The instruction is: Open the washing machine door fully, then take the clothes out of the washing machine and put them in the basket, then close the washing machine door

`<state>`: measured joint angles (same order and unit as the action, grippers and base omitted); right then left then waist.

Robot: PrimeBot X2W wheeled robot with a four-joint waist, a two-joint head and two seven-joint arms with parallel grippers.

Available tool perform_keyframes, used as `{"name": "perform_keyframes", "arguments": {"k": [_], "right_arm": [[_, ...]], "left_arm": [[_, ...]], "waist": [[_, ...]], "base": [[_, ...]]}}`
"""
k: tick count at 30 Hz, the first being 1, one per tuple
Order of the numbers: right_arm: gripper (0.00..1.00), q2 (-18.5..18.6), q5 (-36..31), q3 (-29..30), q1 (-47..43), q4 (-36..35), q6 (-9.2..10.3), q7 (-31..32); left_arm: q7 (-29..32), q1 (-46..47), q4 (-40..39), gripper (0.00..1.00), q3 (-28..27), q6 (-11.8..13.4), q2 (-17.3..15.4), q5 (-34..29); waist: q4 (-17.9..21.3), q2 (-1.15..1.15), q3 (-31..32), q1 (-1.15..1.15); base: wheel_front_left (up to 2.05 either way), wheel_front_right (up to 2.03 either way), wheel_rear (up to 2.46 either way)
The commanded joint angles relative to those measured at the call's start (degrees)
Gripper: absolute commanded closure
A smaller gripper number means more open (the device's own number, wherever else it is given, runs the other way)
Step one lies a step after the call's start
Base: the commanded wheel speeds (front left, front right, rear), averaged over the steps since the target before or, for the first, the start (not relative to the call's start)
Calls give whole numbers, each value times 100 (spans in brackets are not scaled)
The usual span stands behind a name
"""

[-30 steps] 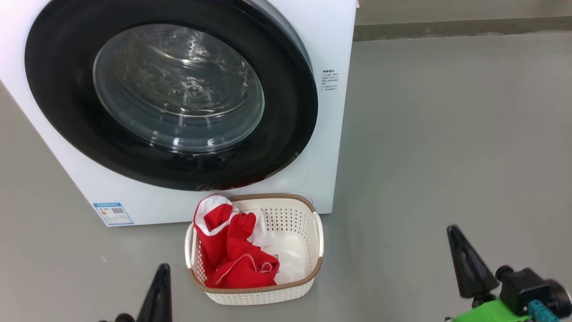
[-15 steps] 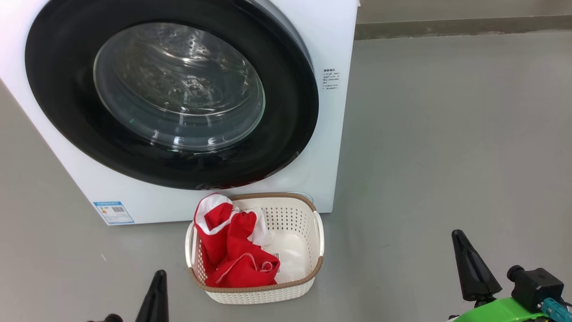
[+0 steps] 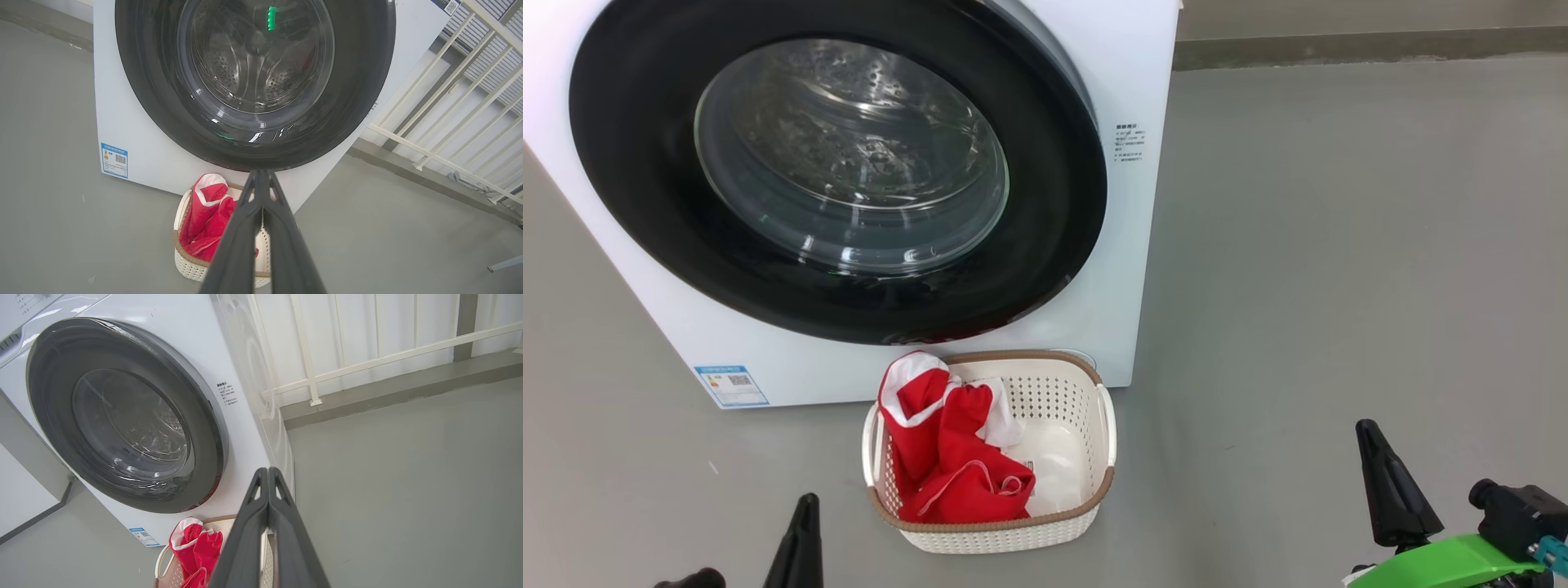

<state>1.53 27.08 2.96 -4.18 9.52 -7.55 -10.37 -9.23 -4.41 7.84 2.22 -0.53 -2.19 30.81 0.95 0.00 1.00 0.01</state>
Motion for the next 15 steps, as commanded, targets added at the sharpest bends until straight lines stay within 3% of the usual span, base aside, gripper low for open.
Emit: {"name": "perform_keyframes", "arguments": {"k": [1, 15], "right_arm": [[100, 94, 204, -4, 288, -119, 2, 31], [100, 125, 1175, 15, 397, -36, 2, 250]], "left_arm": [[27, 240, -109, 100, -101, -56, -30, 151], [259, 362, 1, 100, -218, -151, -36, 1044]], "waist": [[-1, 0, -1, -1], [-15, 0, -19, -1]], "base": [[0, 0, 0], [0, 0, 0]]}}
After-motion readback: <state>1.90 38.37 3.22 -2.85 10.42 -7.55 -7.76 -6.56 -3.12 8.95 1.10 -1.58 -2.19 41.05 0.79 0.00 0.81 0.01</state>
